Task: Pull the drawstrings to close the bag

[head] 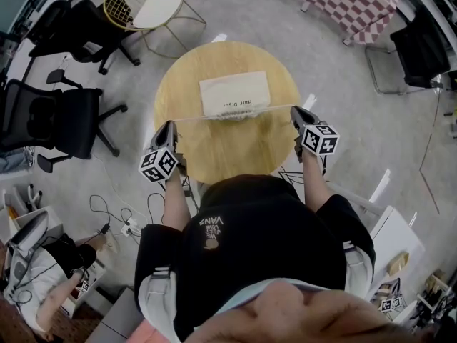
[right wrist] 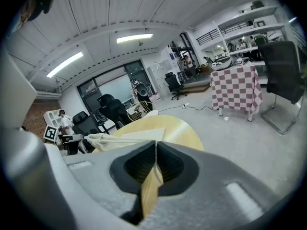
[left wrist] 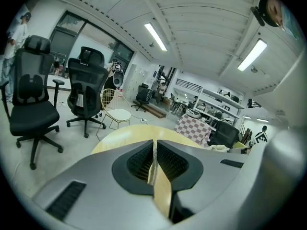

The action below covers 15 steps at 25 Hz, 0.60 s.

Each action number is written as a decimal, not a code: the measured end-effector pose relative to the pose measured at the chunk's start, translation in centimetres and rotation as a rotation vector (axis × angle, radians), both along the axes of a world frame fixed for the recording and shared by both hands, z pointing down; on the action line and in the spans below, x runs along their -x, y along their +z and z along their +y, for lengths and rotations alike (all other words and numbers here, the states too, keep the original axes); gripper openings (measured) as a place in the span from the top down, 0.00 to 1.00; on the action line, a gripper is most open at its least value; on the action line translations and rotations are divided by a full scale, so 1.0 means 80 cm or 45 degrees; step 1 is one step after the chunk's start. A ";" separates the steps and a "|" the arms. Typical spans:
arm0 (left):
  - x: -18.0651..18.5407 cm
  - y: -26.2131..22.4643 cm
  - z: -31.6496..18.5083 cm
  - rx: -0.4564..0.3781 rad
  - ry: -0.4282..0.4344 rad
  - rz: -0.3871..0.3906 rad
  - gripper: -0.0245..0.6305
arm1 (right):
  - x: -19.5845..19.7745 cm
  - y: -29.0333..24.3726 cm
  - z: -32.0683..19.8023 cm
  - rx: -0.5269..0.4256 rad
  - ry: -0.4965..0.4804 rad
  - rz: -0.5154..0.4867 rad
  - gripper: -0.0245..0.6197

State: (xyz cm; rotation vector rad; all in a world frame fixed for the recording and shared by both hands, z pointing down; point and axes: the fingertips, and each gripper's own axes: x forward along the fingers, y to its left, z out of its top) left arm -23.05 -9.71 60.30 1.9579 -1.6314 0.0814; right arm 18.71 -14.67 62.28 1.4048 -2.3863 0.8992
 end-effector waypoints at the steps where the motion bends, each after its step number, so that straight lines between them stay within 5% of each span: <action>1: 0.000 0.004 0.002 0.009 -0.007 0.008 0.91 | 0.001 0.004 0.002 0.011 0.004 -0.005 0.95; 15: 0.022 0.037 0.028 0.114 -0.149 0.009 0.91 | -0.006 0.048 0.025 0.129 0.025 0.028 0.95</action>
